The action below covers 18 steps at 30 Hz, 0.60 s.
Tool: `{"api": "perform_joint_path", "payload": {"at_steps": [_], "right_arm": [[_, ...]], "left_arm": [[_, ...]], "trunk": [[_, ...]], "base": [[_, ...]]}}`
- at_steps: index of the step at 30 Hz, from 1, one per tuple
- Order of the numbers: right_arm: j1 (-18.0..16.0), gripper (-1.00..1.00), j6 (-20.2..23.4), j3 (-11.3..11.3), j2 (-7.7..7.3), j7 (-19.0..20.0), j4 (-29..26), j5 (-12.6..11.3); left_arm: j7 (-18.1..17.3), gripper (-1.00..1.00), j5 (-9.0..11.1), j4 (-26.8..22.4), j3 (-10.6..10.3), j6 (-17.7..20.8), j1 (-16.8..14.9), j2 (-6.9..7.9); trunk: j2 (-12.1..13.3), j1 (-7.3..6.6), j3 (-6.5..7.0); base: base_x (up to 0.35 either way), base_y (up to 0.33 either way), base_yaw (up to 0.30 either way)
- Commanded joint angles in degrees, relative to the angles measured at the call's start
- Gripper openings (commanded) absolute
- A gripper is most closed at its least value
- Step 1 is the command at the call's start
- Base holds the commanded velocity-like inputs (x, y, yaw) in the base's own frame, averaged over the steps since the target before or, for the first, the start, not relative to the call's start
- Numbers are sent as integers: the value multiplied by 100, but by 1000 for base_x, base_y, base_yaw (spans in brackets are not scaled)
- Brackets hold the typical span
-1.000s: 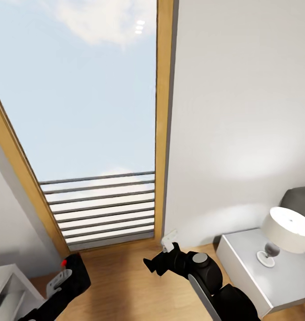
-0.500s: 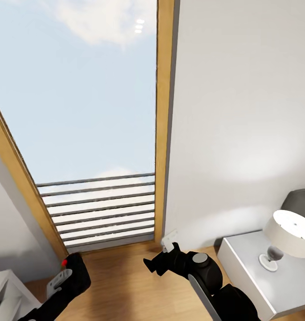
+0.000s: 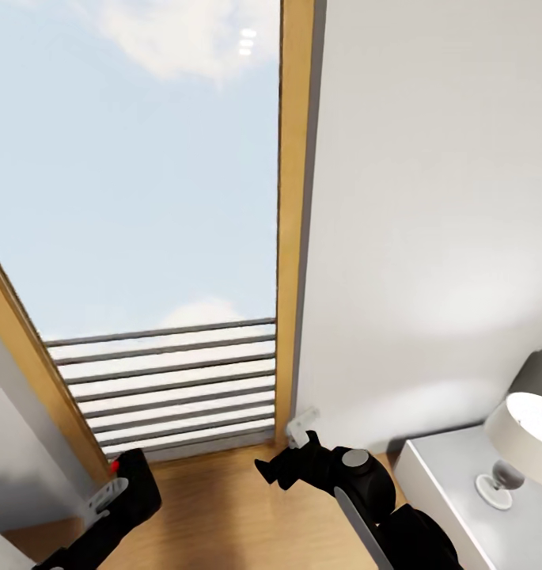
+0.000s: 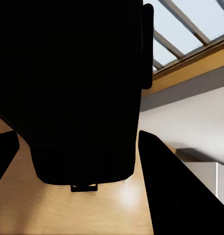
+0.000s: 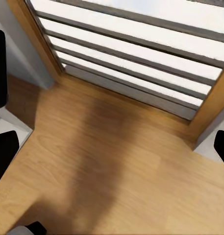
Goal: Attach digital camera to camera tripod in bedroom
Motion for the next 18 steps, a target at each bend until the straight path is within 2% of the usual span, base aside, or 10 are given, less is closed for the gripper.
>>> {"api": "perform_joint_path", "payload": {"at_steps": [1,8,13,18], "right_arm": [[-7,100,25,4,-3,-3,-6,-17],[-7,100,27,4,-2,-3,-6,-17],[-6,100,26,4,-2,-3,-6,-17],[-5,100,25,9,-2,-8,-6,-17]], "left_arm": [[-17,-100,15,-4,12,40,-4,-2],[-11,-100,15,-4,12,40,-4,-2],[-10,-100,15,-4,11,40,-7,-2],[-10,-100,15,-4,10,40,-5,-2]], "trunk": [[-8,5,-9],[-8,5,-9],[-8,5,-9],[-8,5,-9]], "base": [[308,0,0],[256,0,0],[94,0,-6],[30,0,-136]]}}
